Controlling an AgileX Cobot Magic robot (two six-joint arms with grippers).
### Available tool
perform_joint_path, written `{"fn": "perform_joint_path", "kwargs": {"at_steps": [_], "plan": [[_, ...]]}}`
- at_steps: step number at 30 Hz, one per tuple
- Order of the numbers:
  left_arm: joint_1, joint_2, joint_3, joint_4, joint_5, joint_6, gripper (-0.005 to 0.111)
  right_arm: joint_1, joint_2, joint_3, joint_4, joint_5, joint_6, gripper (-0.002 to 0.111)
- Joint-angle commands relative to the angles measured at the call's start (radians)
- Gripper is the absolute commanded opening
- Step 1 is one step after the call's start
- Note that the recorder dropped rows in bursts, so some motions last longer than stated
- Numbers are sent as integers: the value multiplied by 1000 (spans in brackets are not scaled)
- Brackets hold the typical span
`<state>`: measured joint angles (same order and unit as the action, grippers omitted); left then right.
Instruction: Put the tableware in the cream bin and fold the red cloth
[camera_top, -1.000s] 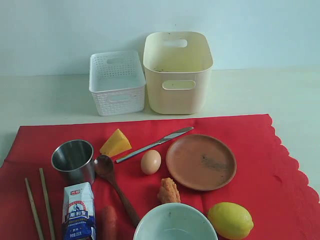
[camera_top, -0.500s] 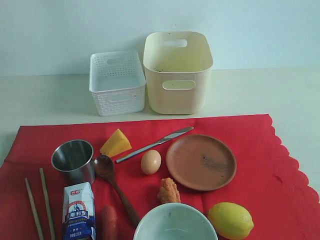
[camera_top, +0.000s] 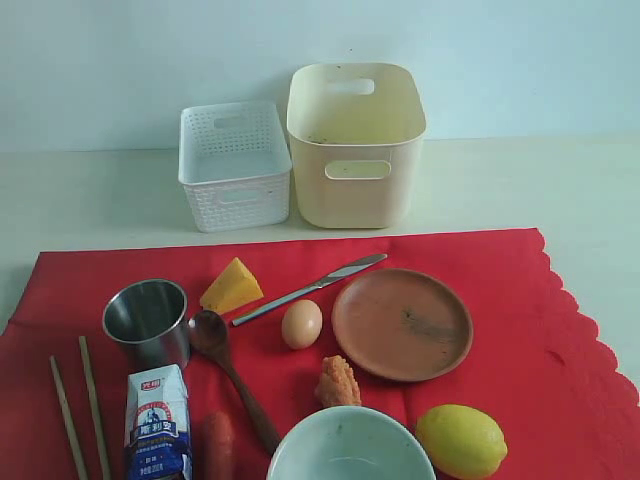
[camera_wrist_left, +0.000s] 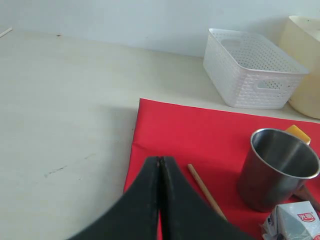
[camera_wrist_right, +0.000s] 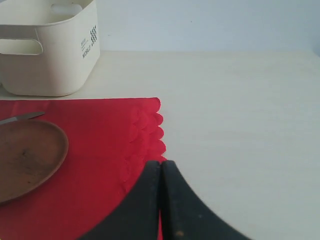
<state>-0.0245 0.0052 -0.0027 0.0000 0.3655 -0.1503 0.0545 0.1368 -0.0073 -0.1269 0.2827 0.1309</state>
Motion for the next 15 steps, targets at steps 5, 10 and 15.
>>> {"fn": "perform_joint_path", "kwargs": {"at_steps": [5, 10, 15], "plan": [[2, -5, 3, -9, -8, -4, 0, 3, 109, -138, -3, -17, -2, 0], [2, -5, 3, -9, -8, -4, 0, 3, 198, -252, -3, -17, -2, 0], [2, -5, 3, -9, -8, -4, 0, 3, 292, -353, -3, -17, -2, 0]]}}
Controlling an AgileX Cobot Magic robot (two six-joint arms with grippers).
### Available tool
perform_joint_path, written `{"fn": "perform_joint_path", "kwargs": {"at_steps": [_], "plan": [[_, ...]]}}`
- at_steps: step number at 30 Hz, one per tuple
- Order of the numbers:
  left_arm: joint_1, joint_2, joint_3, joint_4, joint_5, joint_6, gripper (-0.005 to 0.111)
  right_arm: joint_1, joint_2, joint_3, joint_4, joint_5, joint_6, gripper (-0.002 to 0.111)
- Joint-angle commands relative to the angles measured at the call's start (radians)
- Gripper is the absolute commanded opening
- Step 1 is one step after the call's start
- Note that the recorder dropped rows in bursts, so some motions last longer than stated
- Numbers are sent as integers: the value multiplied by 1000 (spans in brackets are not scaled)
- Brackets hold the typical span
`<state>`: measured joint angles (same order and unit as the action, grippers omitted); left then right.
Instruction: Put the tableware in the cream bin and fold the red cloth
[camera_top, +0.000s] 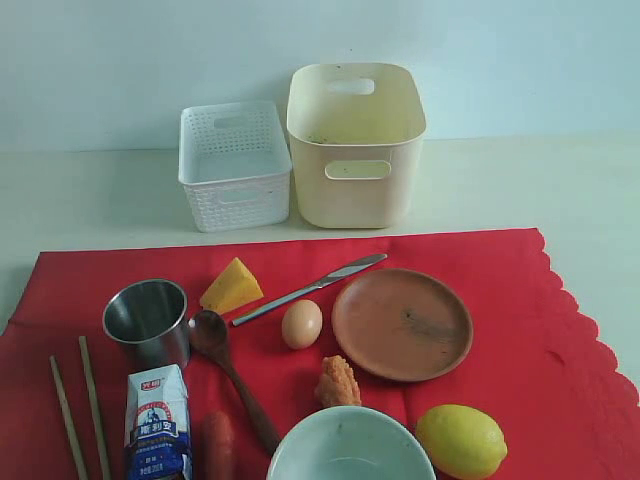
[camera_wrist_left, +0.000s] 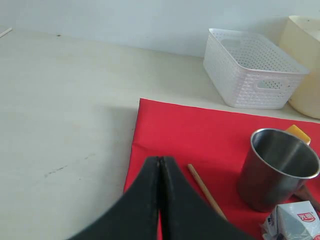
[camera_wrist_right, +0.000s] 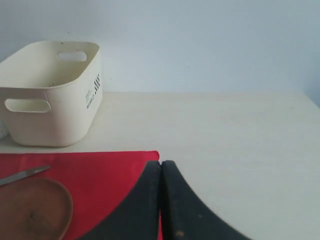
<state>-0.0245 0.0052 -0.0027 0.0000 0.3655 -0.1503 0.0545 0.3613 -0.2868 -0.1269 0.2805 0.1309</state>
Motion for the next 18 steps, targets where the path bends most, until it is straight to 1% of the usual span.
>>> {"fn": "perform_joint_path", "kwargs": {"at_steps": [1, 14, 18], "plan": [[2, -5, 3, -9, -8, -4, 0, 3, 87, -95, -3, -14, -2, 0], [2, -5, 3, -9, -8, -4, 0, 3, 358, -365, -3, -14, -2, 0], [2, -5, 3, -9, -8, -4, 0, 3, 393, -395, -3, -31, -2, 0]]}}
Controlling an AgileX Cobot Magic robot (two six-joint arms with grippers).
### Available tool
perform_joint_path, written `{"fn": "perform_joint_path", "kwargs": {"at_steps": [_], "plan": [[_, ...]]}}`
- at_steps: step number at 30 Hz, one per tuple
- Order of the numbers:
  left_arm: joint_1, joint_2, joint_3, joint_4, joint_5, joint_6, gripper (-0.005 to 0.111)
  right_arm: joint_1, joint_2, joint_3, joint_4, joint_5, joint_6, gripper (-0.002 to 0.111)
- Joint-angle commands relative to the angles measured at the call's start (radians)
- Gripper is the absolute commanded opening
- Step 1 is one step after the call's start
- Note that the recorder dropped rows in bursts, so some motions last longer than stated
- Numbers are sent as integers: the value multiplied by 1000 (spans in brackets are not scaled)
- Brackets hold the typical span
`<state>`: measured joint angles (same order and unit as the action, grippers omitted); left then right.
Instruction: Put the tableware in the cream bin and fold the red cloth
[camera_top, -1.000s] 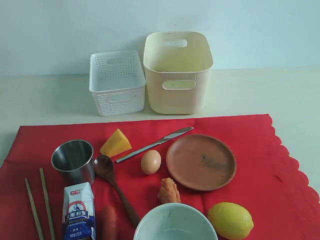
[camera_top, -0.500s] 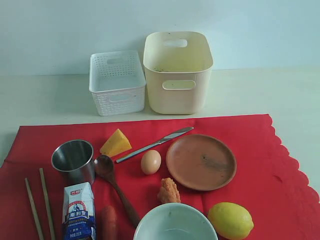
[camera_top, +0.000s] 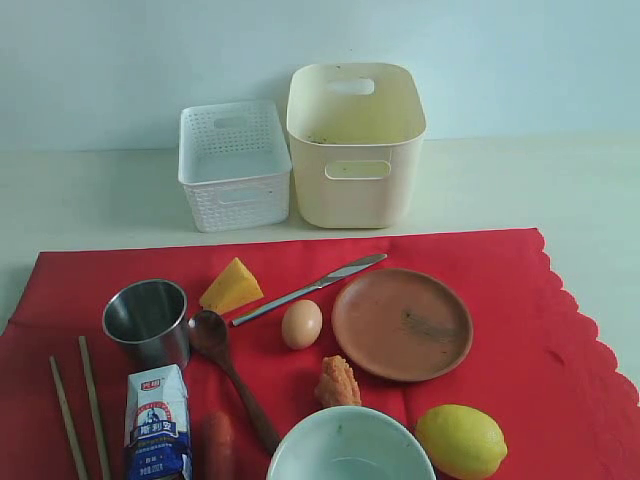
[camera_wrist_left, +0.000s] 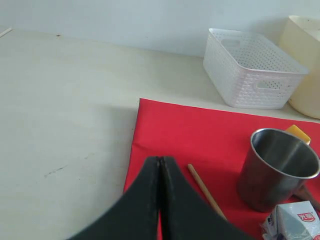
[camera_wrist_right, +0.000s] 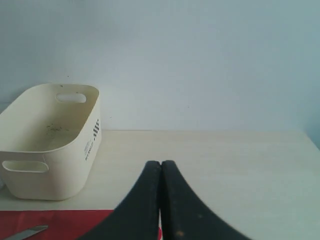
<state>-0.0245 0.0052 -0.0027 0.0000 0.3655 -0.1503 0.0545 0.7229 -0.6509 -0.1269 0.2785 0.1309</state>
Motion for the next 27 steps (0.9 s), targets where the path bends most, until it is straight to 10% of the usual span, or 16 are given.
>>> {"fn": "perform_joint_path", "kwargs": {"at_steps": [1, 27], "plan": [[2, -5, 3, -9, -8, -4, 0, 3, 34, -31, -3, -39, -2, 0], [2, -5, 3, -9, -8, -4, 0, 3, 42, -31, 106, 5, 12, 0]]}}
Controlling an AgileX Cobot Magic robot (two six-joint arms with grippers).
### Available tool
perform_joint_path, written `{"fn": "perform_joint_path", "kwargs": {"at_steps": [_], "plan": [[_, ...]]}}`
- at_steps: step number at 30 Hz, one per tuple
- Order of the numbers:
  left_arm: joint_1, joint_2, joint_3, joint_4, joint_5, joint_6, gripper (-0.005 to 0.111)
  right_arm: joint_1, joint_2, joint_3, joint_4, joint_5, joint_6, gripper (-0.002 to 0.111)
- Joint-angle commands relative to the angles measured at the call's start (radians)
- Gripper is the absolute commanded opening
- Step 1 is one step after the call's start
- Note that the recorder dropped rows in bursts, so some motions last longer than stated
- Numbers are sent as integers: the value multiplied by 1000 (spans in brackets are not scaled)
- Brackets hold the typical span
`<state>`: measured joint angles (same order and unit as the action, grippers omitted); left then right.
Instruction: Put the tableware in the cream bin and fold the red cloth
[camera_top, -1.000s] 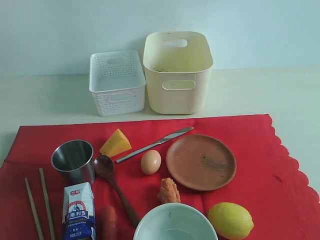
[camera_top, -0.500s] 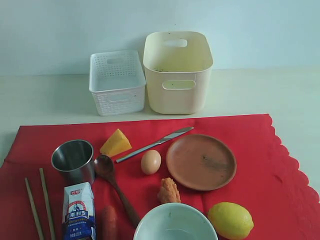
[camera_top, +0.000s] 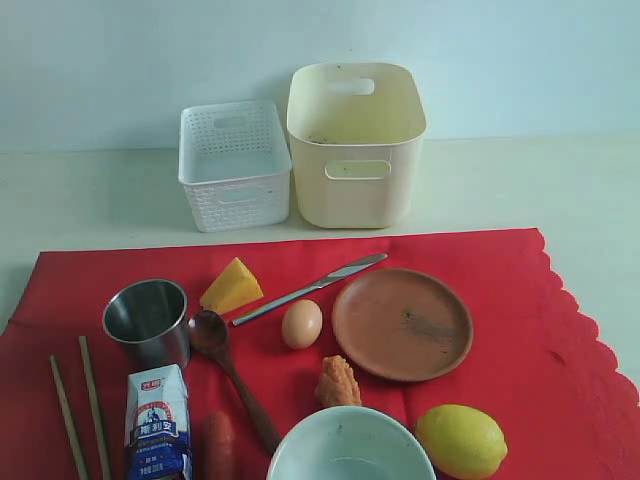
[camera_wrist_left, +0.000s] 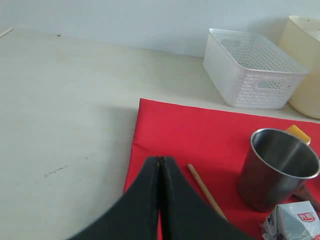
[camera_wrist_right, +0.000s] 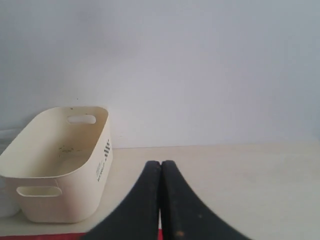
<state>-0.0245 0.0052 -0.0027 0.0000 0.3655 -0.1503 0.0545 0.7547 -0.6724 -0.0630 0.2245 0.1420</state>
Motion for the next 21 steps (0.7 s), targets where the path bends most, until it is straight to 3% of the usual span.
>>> {"fn": "perform_joint_path", "kwargs": {"at_steps": [1, 7, 15, 21], "plan": [[2, -5, 3, -9, -8, -4, 0, 3, 16, -9, 54, 67, -1, 0], [2, -5, 3, -9, -8, -4, 0, 3, 93, -10, 144, 88, -100, 0], [2, -5, 3, -9, -8, -4, 0, 3, 180, -62, 560, 375, -656, 1], [2, -5, 3, -9, -8, -4, 0, 22, 204, -62, 831, 594, -1123, 13]]}}
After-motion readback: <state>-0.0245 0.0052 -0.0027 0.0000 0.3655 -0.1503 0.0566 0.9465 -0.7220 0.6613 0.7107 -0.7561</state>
